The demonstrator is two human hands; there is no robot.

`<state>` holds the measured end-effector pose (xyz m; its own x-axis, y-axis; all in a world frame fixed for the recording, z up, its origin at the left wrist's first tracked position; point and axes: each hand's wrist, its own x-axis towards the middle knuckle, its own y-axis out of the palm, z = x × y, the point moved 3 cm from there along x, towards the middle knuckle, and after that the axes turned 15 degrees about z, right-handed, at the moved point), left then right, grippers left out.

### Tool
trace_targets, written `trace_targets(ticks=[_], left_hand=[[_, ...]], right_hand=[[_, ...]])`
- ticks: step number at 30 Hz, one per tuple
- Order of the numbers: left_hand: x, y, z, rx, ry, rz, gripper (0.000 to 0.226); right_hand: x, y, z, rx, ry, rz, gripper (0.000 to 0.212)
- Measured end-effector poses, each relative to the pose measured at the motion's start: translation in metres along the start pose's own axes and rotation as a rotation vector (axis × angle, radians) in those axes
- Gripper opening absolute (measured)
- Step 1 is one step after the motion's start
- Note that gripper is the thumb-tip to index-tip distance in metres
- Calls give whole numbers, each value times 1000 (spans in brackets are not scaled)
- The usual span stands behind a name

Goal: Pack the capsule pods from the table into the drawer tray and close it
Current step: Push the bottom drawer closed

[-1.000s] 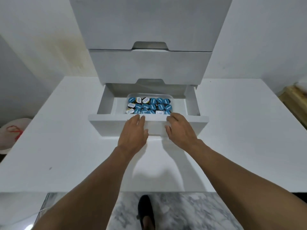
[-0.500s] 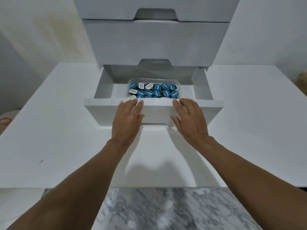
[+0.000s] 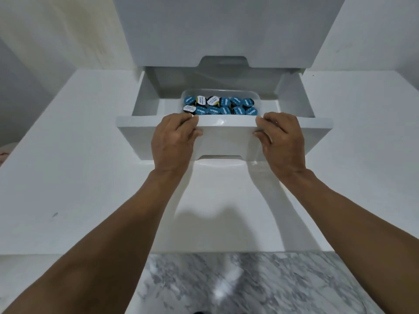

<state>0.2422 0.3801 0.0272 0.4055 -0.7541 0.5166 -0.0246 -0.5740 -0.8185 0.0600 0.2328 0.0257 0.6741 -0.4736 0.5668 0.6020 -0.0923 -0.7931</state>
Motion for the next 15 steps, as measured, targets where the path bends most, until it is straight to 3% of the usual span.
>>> trace_targets(ticks=[9,15], left_hand=[[43,5,8,-63,-45,34,28],[78,16,11,-80,-96,63,30]], right_hand=[[37,4,-8,-52,-4,-51,22],[72,16,-23,-34,36,8,23]])
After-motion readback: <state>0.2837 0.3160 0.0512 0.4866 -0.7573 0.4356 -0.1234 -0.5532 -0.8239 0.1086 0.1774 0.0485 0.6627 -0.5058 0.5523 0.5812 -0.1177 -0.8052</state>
